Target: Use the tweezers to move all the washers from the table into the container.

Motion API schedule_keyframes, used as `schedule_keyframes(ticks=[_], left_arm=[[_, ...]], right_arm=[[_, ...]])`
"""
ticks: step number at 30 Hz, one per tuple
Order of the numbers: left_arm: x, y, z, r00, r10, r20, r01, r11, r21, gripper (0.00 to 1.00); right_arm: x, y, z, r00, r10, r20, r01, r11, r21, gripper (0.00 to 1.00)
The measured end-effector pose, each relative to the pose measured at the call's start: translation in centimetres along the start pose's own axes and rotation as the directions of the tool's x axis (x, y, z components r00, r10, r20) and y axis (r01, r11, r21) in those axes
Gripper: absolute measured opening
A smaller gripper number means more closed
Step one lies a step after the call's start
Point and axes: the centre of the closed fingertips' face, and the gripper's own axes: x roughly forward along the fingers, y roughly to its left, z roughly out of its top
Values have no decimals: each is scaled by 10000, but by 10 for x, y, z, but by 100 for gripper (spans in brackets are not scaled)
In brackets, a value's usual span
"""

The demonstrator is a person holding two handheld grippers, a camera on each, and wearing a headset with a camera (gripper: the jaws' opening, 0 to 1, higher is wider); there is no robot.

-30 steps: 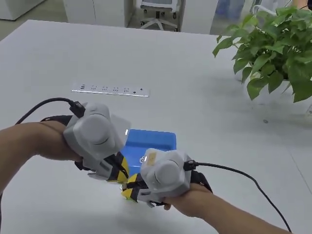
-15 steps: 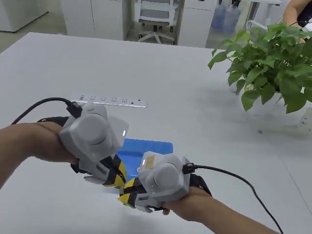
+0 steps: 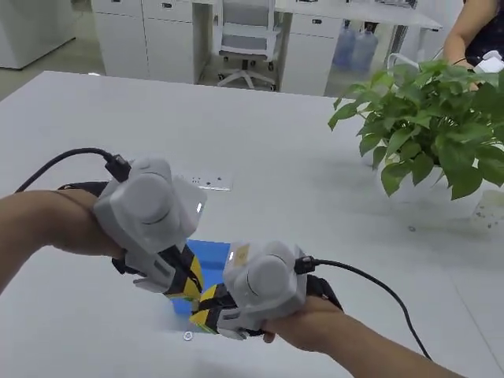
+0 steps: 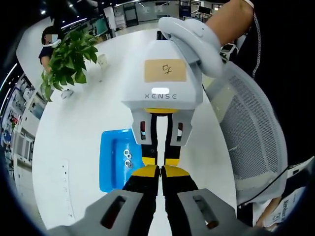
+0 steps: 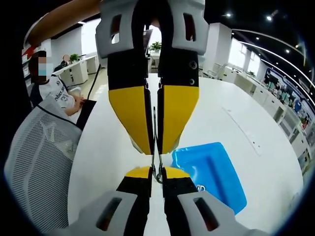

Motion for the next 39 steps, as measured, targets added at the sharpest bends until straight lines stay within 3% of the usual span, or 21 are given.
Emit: schedule_keyframes(ticks=[20,33,39], left_arm=[[-1,36,6,9996,287,-11,-286,9993,237,6],[9,56,-2,9990,440,35,-441,9985,339,6],[13,59,-7,9992,405,-18,-404,9986,332,6]], right_arm=[[-5,-38,1,9996,-269,34,269,9996,-3,9],[3,-56,-6,9994,-345,59,345,9994,0,9],[9,-61,-11,9993,-354,91,353,9993,102,9]])
